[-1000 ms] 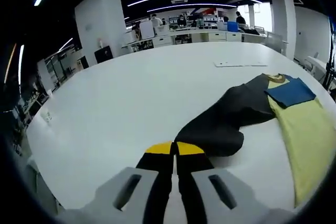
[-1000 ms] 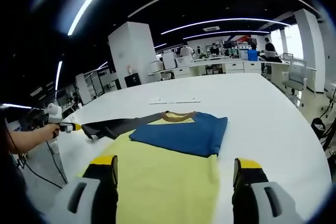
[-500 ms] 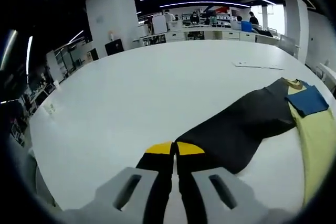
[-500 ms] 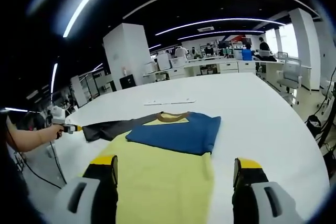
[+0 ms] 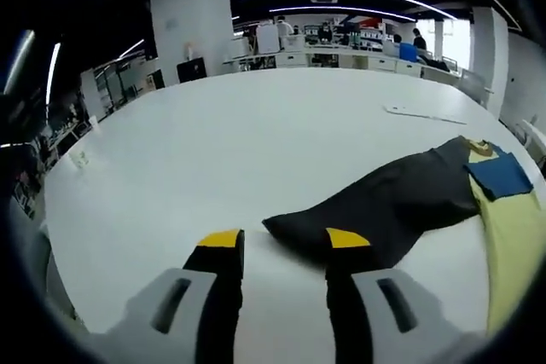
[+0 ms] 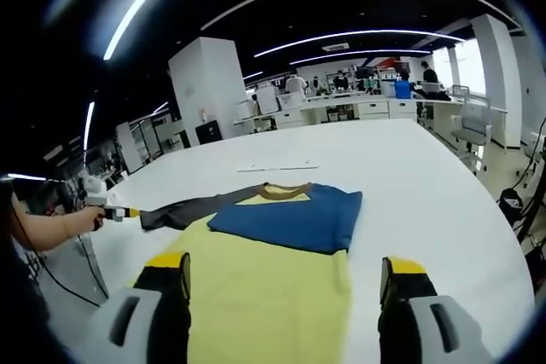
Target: Fold the garment on the visible template until the final outline fits inside the template.
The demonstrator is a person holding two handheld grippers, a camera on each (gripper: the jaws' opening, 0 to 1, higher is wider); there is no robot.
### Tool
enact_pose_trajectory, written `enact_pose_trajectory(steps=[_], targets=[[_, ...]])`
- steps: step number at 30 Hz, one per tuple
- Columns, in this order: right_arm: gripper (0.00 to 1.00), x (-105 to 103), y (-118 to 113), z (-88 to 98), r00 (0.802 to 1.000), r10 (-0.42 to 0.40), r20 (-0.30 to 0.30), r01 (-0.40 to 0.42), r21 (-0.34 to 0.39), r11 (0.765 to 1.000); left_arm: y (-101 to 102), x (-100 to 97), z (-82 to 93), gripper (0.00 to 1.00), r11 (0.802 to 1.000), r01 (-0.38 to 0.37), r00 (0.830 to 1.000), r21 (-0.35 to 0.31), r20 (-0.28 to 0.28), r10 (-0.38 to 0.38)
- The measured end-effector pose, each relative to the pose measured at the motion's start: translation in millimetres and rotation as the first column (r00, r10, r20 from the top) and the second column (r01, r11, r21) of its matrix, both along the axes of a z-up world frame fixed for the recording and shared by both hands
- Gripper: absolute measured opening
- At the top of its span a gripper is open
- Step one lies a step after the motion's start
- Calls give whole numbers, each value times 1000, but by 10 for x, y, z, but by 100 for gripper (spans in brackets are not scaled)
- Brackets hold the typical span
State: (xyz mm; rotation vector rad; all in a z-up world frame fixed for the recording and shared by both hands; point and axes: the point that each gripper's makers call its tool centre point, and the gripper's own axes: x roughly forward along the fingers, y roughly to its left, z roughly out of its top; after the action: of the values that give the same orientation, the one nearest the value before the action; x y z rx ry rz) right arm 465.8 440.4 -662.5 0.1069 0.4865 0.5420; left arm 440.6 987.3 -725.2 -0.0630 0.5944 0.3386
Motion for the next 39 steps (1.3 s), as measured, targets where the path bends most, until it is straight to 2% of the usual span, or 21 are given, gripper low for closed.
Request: enact_pose_trajectory(steps=[4, 10, 17, 27, 29, 32, 39], targets=[[95, -13, 19, 17, 1000, 6, 4, -6, 3, 1000, -122, -33, -31, 42, 999, 17, 1000, -30, 1, -17], [99, -49, 35, 26, 1000, 18, 11, -18, -15, 1000, -276, 22, -60, 46, 996, 45, 999, -73, 22, -44], [100, -105, 43, 0, 999, 38, 9, -38, -43, 998, -345, 39, -155, 44, 994, 37, 999, -98, 9, -37], [100, -141, -12, -2, 1000, 22, 10, -21, -59, 998, -353, -6, -340, 24, 989, 9, 999, -149, -40, -16], [100, -142, -29, -1, 1000, 15, 9, -15, -58, 998, -364, -5, -359, 20, 986, 5, 999, -168, -38, -12], [100, -143, -39, -8, 1000, 9, 5, -8, -56, 998, -384, 18, -413, 15, 972, -17, 999, -235, -34, 9], [100, -144, -13, -44, 1000, 8, -5, -9, -51, 999, -363, 67, -416, 2, 972, -20, 999, -233, -53, 8]])
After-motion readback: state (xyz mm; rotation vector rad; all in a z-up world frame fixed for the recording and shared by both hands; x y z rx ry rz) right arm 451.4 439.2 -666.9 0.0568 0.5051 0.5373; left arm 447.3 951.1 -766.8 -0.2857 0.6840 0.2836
